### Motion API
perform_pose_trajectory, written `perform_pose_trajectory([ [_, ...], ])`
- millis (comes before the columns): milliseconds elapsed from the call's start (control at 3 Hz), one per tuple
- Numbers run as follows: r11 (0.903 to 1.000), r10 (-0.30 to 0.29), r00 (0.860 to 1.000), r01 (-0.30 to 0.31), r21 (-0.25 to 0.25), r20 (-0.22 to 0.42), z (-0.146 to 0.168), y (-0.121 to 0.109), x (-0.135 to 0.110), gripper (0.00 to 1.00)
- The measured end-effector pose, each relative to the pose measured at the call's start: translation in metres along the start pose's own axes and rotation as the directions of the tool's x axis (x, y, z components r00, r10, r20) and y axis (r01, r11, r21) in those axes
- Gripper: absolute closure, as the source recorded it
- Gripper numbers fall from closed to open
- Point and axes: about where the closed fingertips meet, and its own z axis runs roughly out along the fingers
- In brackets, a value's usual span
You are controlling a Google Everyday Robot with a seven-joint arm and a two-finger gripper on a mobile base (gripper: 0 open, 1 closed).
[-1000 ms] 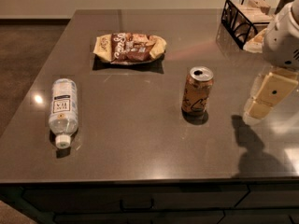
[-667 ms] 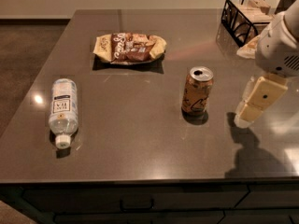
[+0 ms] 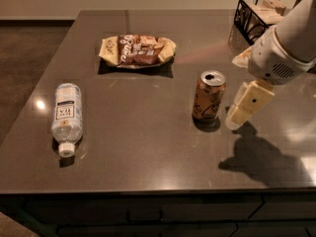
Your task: Move orange can near blue plastic bottle
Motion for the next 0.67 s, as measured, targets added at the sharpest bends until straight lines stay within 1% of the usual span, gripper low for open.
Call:
perform_pose_trajectory([
  [333,0.9995,0.026,0.999,-0.025,-0.021,0.039,0.020,-0.014,-0.006,0.00],
  [667,0.9984,0.044,0.996,-0.041,-0.040,0.080,0.033,-0.017,-0.018,0.00],
])
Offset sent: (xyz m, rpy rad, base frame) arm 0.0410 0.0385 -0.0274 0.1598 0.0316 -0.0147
